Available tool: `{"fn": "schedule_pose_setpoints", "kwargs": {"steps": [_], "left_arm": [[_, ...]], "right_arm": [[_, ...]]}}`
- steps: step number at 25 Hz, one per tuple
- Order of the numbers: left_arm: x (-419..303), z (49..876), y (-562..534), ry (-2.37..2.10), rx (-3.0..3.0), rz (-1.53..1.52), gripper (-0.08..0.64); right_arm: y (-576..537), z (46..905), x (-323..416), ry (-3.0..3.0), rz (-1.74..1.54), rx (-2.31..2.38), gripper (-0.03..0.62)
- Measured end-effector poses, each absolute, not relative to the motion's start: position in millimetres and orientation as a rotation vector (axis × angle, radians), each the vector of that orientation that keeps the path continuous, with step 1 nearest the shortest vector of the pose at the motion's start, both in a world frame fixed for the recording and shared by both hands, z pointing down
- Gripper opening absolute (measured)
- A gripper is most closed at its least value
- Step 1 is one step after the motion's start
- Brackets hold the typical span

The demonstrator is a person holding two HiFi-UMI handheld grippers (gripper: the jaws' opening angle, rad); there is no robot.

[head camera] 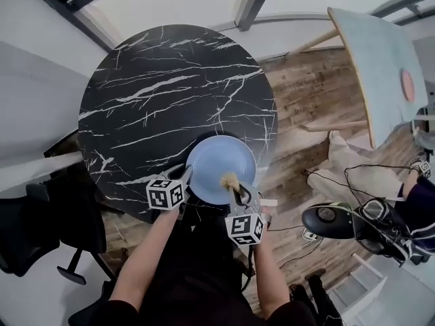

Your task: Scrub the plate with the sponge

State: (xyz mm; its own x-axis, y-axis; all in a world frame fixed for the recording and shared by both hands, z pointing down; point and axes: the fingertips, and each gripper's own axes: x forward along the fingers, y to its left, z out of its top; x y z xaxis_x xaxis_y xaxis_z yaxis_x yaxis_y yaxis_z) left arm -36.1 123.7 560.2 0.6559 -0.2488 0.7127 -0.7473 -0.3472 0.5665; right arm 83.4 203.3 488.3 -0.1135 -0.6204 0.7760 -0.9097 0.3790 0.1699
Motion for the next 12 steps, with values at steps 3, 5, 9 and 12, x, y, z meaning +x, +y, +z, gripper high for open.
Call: {"fn": "schedule_pose_setpoints", "kwargs": {"steps": [3, 5, 9, 12], "left_arm": [[-42, 546, 126, -0.765, 1.924, 0.638, 0.087], [-47, 535, 129, -0.762, 1.944, 0.635, 0.07], [-61, 519, 134, -0.779, 1.982, 0.631, 0.061], [-71, 502, 133, -0.806, 2.028, 0.597, 0.039]], "right_arm": [[200, 459, 86, -1.851, 0.507, 1.483, 0.041], [200, 440, 87, -1.874, 0.54, 1.565, 0.041], [203, 407, 85, -1.906, 0.567, 1.695, 0.041], [208, 387, 83, -1.92, 0.58, 1.78, 0.041]]}}
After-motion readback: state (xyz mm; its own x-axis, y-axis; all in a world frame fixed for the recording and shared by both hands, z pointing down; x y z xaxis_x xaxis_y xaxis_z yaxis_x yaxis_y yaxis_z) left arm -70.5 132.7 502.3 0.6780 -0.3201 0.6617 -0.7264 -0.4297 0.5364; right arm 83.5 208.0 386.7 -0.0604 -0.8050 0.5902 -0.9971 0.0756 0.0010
